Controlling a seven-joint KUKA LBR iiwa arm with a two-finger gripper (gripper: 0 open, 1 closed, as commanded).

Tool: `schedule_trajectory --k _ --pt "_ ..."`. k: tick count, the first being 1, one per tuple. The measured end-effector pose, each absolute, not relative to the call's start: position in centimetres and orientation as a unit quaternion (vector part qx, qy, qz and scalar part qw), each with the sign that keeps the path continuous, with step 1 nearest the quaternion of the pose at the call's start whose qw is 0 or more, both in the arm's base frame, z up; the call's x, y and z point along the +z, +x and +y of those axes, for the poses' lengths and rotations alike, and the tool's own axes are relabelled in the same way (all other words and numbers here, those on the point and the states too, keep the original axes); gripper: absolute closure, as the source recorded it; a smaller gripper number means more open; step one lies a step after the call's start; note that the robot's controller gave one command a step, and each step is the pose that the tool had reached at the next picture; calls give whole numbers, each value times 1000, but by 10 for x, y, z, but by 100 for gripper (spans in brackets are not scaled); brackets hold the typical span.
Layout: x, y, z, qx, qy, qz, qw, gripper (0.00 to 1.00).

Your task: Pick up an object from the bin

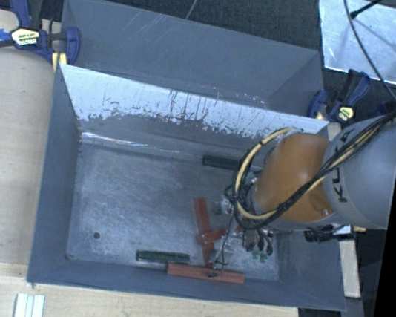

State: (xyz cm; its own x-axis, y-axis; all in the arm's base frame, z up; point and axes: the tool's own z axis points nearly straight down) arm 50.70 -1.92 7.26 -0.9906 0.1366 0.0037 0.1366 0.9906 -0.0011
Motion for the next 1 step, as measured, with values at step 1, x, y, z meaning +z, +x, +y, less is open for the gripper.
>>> schedule_trajectory --k 1 --pt "72 513 -15 0 -99 -995 -1 100"
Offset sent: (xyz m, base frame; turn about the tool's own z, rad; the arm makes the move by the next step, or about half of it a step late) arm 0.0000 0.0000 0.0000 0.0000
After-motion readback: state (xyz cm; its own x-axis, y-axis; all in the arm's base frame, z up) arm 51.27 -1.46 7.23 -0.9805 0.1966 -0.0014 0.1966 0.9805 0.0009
